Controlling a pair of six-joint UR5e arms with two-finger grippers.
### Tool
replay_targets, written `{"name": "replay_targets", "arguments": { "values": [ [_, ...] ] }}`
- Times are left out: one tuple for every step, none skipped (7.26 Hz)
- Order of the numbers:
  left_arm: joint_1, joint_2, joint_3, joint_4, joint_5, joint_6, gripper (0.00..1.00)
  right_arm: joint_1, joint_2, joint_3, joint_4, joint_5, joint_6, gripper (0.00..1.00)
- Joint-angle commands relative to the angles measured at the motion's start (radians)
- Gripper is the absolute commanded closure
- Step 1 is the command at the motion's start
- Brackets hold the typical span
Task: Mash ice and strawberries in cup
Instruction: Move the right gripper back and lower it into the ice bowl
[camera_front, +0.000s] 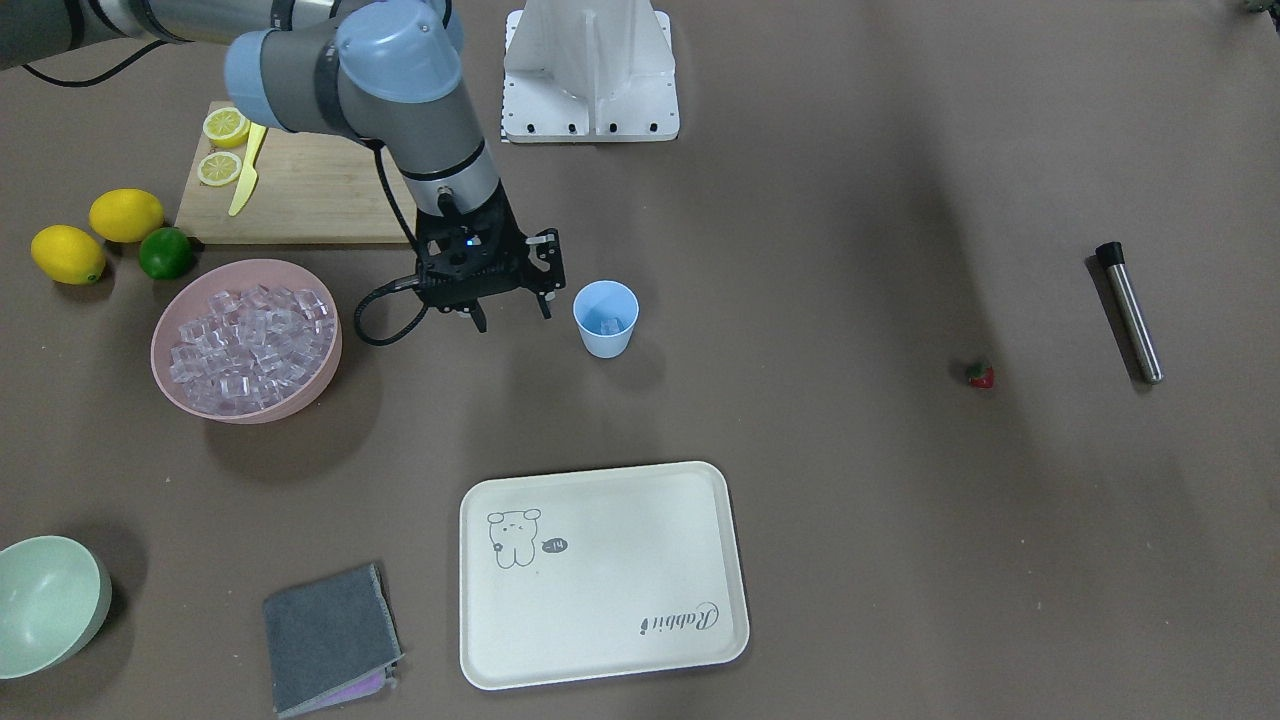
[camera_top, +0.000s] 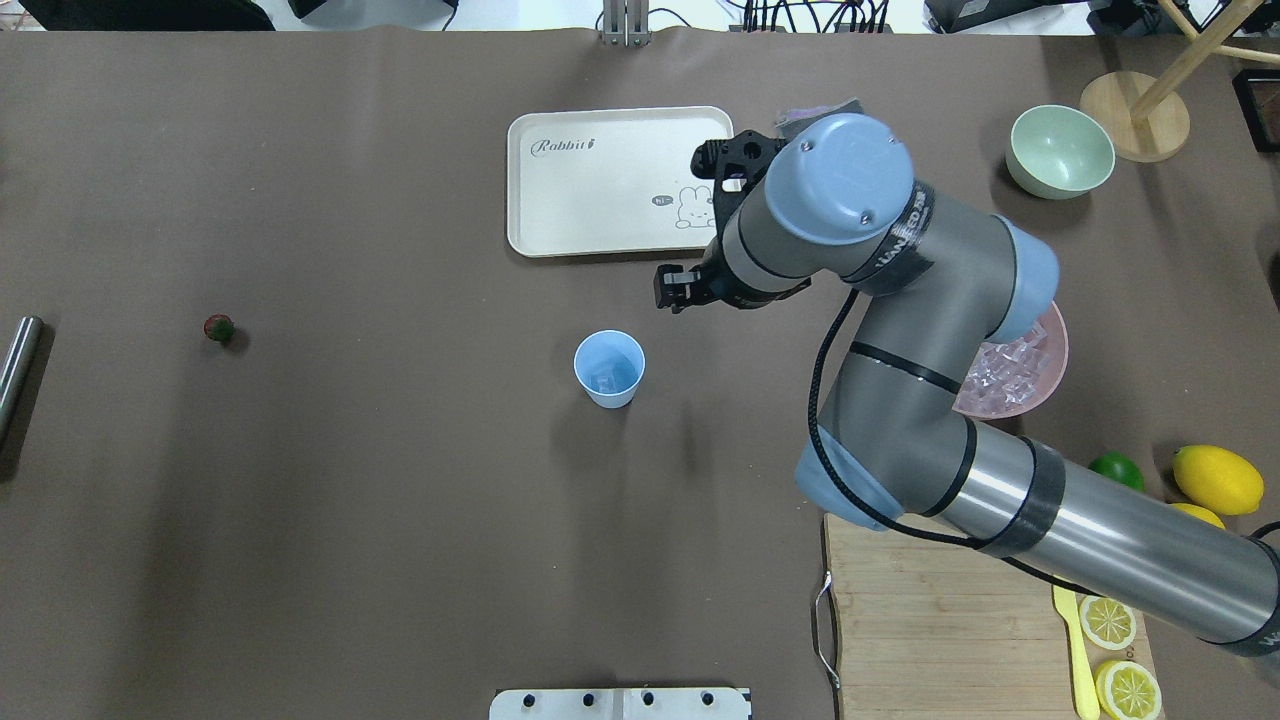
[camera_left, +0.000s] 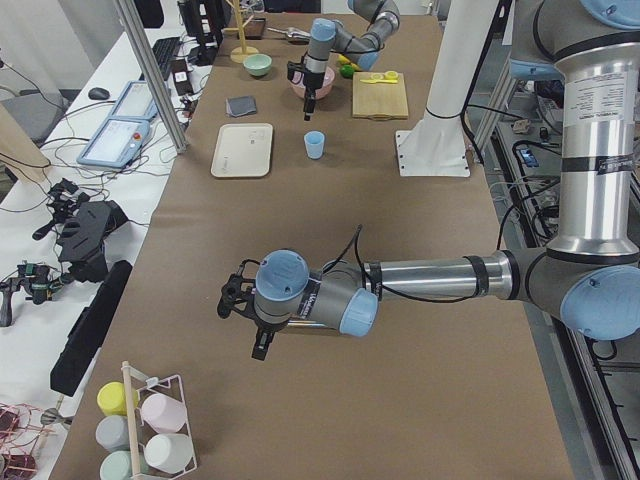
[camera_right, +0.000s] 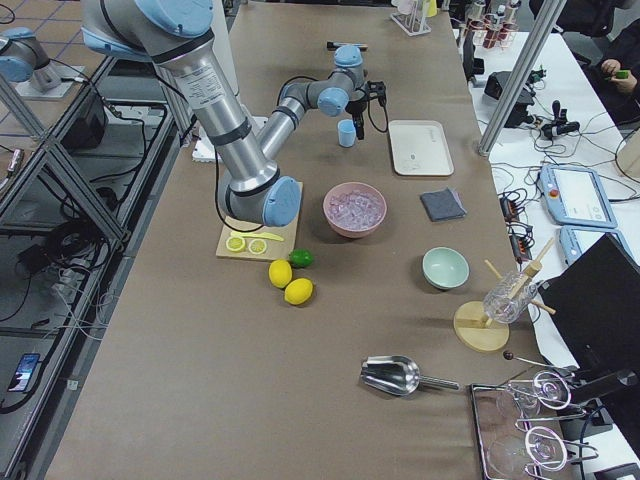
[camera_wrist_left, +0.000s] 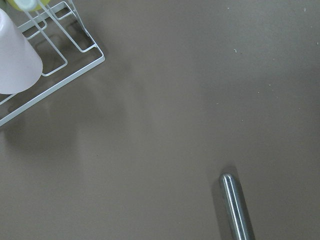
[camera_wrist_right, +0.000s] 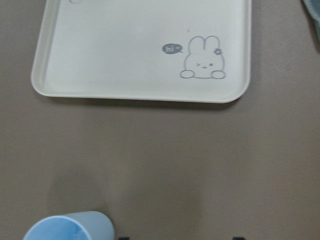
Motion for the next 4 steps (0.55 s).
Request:
{"name": "replay_targets", "arguments": {
  "values": [
    [0.0, 0.0, -0.003, 0.0, 0.001, 0.0, 0.02, 0.138, -0.081, 0.046, -0.107, 0.111, -0.166, 0.25],
    [0.0, 0.0, -0.006, 0.002, 0.001, 0.0, 0.02, 0.194, -0.145, 0.11, -0.162, 0.171, -0.261, 0.25],
    [0.0, 0.0, -0.008, 0.0, 0.001, 0.0, 0.02, 0.216, -0.194, 0.141, -0.181, 0.17, -0.319, 0.28],
    [0.0, 0.0, -0.008, 0.0, 0.001, 0.0, 0.02, 0.208, -0.24, 0.145, -0.181, 0.155, -0.338, 0.29]
  ]
}}
